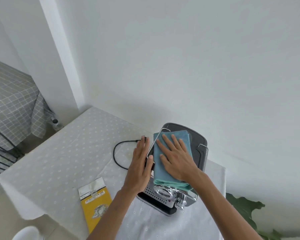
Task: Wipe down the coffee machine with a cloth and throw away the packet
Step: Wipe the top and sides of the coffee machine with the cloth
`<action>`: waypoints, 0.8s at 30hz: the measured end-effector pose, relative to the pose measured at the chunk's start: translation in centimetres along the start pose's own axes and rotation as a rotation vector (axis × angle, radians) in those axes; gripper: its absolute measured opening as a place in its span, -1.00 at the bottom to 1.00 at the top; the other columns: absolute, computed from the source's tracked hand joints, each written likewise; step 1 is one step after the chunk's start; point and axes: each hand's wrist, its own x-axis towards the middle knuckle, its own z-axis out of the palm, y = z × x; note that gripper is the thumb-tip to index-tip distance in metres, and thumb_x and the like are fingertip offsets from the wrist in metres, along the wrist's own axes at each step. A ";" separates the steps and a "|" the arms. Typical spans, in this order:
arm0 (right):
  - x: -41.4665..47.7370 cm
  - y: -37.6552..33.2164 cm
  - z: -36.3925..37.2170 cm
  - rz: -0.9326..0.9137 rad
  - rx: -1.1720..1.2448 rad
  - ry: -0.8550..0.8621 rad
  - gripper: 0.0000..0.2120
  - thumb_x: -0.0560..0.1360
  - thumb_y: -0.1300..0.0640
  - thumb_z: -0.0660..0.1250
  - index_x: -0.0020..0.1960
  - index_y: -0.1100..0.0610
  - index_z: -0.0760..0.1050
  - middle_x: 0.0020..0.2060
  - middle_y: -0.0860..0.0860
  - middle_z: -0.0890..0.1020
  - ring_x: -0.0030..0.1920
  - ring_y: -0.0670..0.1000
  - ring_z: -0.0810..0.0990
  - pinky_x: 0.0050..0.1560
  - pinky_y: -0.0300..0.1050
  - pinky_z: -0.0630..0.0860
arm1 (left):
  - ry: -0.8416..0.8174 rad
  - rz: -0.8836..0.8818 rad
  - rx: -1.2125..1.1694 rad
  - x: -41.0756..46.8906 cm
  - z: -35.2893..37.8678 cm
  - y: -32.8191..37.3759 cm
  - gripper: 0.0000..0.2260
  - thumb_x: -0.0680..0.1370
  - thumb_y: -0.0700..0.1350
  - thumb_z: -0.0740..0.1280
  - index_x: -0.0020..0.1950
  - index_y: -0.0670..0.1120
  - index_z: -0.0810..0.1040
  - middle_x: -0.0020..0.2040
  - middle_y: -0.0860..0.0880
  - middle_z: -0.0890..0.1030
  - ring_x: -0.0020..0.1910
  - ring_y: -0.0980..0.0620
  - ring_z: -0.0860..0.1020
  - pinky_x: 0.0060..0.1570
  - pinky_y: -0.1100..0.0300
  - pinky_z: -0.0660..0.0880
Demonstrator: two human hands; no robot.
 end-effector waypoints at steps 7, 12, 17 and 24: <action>-1.5 0.9 0.0 -0.040 -0.012 -0.007 -0.28 0.49 -0.22 -0.38 0.65 -0.11 -0.19 0.64 -0.05 -0.18 0.62 0.05 -0.29 0.58 0.05 -0.36 | 0.043 0.015 0.009 0.0 0.6 -0.1 -0.53 0.69 0.07 -0.11 0.61 0.09 -0.01 0.62 0.16 -0.10 0.60 0.11 -0.13 0.58 -0.03 -0.07; 0.0 -0.3 0.1 0.028 0.013 0.028 -0.20 0.43 -0.17 -0.43 0.66 -0.02 -0.13 0.65 0.00 -0.12 0.63 0.10 -0.22 0.60 0.10 -0.29 | 0.082 -0.001 -0.001 -0.1 0.6 -0.2 -0.53 0.69 0.07 -0.11 0.61 0.08 0.03 0.63 0.14 -0.07 0.61 0.10 -0.11 0.57 -0.09 -0.03; -0.4 0.4 0.0 -0.103 -0.024 -0.016 -0.28 0.50 -0.18 -0.40 0.65 -0.09 -0.15 0.64 -0.04 -0.15 0.63 0.08 -0.24 0.59 0.09 -0.32 | 0.078 -0.002 0.009 -0.1 0.7 -0.2 -0.53 0.69 0.06 -0.12 0.61 0.08 0.03 0.63 0.14 -0.08 0.61 0.10 -0.11 0.56 -0.14 0.00; -0.5 1.5 -0.2 -0.011 -0.032 -0.010 -0.25 0.47 -0.23 -0.41 0.65 -0.10 -0.20 0.64 -0.02 -0.17 0.63 0.06 -0.26 0.59 0.08 -0.31 | 0.071 -0.008 -0.013 0.2 0.8 -0.1 -0.54 0.68 0.08 -0.12 0.60 0.11 0.07 0.63 0.15 -0.05 0.60 0.13 -0.11 0.57 -0.13 0.00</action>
